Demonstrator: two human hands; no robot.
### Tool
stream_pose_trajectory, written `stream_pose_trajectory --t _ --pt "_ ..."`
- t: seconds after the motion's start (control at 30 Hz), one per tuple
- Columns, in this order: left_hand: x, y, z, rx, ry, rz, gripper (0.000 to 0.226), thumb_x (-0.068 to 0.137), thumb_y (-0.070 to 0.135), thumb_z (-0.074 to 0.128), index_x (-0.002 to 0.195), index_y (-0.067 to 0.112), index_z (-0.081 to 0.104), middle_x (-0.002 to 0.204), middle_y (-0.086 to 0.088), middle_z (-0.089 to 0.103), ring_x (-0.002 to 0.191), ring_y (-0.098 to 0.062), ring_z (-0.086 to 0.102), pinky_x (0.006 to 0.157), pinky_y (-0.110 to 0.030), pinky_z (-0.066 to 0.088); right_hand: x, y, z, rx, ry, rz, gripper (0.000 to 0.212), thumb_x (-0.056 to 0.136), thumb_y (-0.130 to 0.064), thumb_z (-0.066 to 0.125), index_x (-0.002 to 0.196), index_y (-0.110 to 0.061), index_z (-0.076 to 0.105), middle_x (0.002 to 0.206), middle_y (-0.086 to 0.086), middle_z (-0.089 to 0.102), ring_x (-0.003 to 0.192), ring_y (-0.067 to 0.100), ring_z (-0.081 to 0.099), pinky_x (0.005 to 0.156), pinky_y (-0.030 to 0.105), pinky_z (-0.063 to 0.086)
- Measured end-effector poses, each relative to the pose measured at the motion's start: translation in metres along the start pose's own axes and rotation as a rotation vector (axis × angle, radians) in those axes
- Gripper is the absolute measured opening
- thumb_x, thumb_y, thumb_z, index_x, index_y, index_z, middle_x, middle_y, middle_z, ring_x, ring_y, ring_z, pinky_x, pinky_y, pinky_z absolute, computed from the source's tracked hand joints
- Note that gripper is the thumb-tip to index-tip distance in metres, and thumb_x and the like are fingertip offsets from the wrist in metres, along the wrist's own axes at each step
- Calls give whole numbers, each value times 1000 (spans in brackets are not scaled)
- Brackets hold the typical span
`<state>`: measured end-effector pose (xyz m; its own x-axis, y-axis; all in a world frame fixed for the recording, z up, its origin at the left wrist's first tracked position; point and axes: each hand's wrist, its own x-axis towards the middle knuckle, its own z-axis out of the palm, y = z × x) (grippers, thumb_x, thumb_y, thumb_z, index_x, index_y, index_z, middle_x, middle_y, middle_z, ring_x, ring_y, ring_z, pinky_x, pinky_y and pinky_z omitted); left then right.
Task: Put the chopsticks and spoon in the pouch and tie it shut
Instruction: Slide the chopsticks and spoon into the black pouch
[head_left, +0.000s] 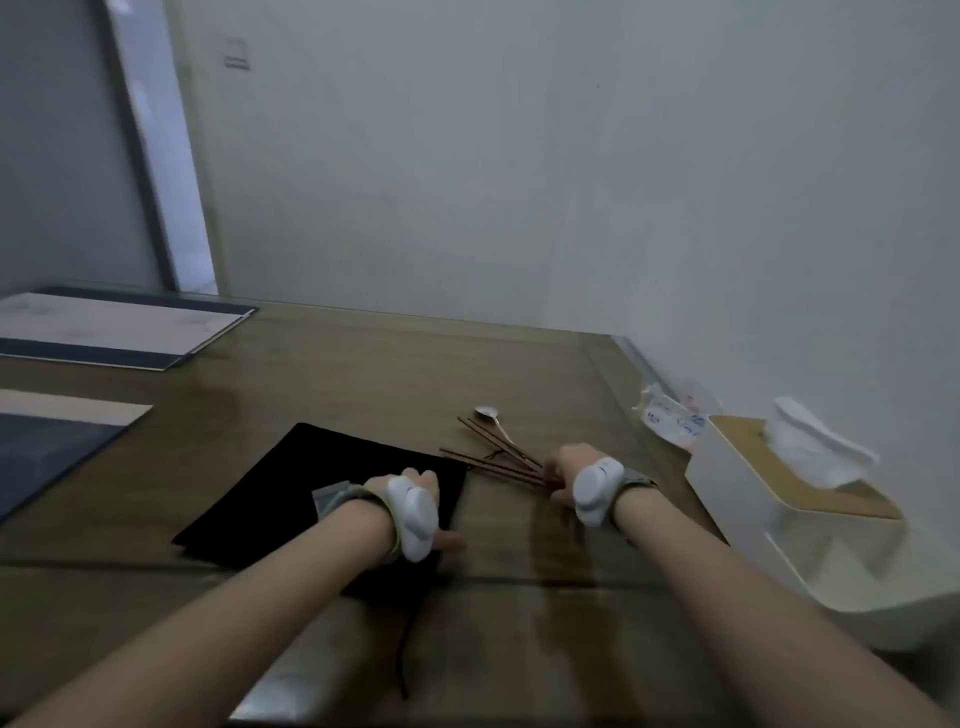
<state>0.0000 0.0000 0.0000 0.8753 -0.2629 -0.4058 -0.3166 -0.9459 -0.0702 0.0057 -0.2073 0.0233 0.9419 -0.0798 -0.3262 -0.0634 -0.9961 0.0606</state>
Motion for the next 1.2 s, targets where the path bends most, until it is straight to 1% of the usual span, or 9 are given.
stream_pose_trajectory --t 0.1,0.27,0.47,0.6,0.77,0.9,1.03,1.1,1.2 --pt "-2 4 5 -39 -28 -21 75 86 51 51 141 8 24 145 -15 32 129 -31 40 101 -39 39 -2 -1 -1 -12 30 -11 37 95 -13 46 131 -4 51 135 11 55 123 26 54 100 32 43" --pt "-7 1 4 -171 29 -23 56 90 45 45 129 5 41 135 -15 44 121 -29 49 98 -38 43 5 -4 7 -32 47 3 35 96 -13 42 128 -6 54 133 11 57 122 25 55 98 30 44" --pt "-7 -19 7 -333 23 21 29 92 36 44 99 10 56 97 -6 57 85 -20 56 69 -26 41 10 -4 24 -37 30 3 41 91 -23 50 128 -6 50 131 11 56 117 25 57 94 29 46" --pt "-2 -33 15 -442 83 38 18 93 29 42 88 14 51 90 -3 57 79 -18 55 57 -21 39 9 -7 33 -24 25 -11 40 94 -22 43 130 -5 42 134 12 52 119 25 54 95 28 43" --pt "0 -41 17 -488 82 37 18 92 30 39 85 18 50 90 -3 58 81 -19 58 71 -30 45 2 -7 19 25 86 -38 29 96 -16 41 123 -4 41 133 17 53 121 31 54 98 33 40" --pt "0 -42 16 -508 99 28 22 91 33 38 85 18 52 91 -4 61 84 -24 63 76 -34 51 -15 1 -1 142 161 -115 31 95 -19 40 122 -6 48 124 17 60 112 33 57 90 33 42" --pt "-1 -45 12 -559 191 -30 26 94 31 33 73 21 46 76 1 53 73 -20 55 68 -30 41 -31 4 -10 163 179 -184 45 96 -44 37 88 -10 65 85 8 63 85 26 57 73 27 38" --pt "-3 -45 10 -566 222 -64 28 96 29 29 85 14 50 79 -1 51 75 -21 52 69 -30 38 -36 5 -8 157 171 -160 59 96 -53 30 60 -13 54 65 3 54 74 23 53 69 28 39" --pt "-6 -44 8 -559 273 -76 30 97 29 27 101 8 49 79 -2 50 77 -23 52 71 -31 39 -43 3 -8 82 131 -151 60 95 -55 29 50 -19 46 62 2 53 72 21 55 78 33 48"
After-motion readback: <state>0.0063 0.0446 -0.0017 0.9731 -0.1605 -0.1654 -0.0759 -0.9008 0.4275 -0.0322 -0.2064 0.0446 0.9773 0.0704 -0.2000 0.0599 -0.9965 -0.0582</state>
